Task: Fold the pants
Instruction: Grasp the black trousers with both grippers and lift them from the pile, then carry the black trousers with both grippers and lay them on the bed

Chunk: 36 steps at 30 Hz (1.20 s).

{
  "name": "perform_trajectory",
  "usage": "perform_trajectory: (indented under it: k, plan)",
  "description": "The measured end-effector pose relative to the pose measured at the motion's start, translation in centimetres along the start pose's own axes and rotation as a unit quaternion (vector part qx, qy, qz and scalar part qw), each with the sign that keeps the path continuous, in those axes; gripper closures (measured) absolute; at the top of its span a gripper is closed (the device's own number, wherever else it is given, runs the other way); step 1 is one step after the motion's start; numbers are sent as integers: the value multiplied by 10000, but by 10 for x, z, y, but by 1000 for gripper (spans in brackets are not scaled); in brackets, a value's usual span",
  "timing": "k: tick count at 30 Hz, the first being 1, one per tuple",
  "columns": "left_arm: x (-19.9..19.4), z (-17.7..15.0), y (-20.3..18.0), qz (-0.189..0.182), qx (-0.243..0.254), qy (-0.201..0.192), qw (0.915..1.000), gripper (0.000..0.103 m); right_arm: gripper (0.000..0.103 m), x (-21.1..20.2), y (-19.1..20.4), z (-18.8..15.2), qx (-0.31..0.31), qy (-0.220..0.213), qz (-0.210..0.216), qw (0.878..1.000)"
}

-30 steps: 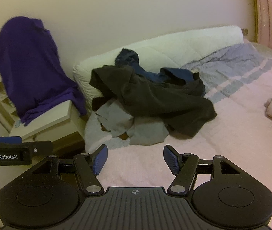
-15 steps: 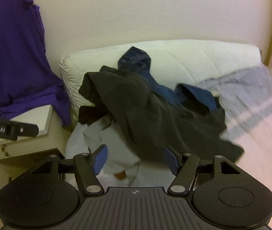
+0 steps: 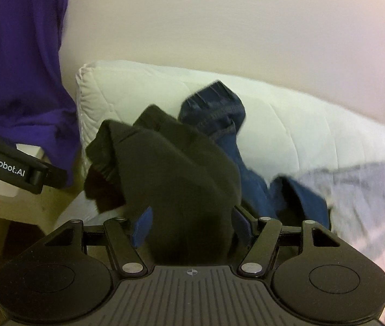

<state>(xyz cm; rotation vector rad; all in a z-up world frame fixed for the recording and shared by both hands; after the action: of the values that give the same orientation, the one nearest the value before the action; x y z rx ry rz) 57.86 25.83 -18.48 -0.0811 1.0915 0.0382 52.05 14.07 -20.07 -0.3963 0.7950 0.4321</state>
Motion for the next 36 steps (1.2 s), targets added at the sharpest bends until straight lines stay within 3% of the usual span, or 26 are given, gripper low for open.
perform_trajectory:
  k: [4,7,9,11,13,17,19,22,27,31,36]
  plan:
    - [16,16,5,50,-58,-28,10000,4,41,31,9,16,-617,-128,7,9980]
    - [24,20,10,139,-91,-24,9999,4,42,57,18,15,-1162,57,24,9932]
    - [26,20,12,177,-107,9,9998,5,94,60,19,8,-1323,61,178,9910]
    - [25,19,13,185,-104,18,9998,6,97,54,9,4,-1000,59,261,9946]
    - [21,17,11,183,-98,18,9998,7,98,37,-11,3,-293,-114,600,9977]
    - [0,14,-5,33,-4,-97,9999,7,98,-16,-61,4,1195,-639,1101,9846]
    - [-15,14,-19,-96,99,-220,9997,7,98,-50,-89,1,1843,-962,1294,9696]
    - [-43,15,-47,-356,304,-479,9978,7,98,-102,-127,-7,2615,-1420,1254,9464]
    - [-110,13,-114,-1022,913,-1135,9840,7,98,-222,-182,-49,3721,-2597,832,8872]
    - [-174,-4,-175,-1720,1548,-1647,9588,7,98,-334,-209,-96,4218,-3482,89,8371]
    - [-249,-53,-255,-2613,2388,-2048,9126,7,99,-481,-198,-172,4408,-4292,-960,7825]
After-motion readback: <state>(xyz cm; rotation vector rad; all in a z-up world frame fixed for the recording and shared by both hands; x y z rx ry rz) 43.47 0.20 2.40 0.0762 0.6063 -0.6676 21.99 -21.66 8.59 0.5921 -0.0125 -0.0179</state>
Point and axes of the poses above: each gripper's, at about its wrist camera, not at the fingertips, and x roughly the way its jaws point, y to its left, z to its top, the point moved 3 cm from there along x, roughly the way its jaws point, and after that the axes turned 7 degrees about y, right-handed, at the moved point
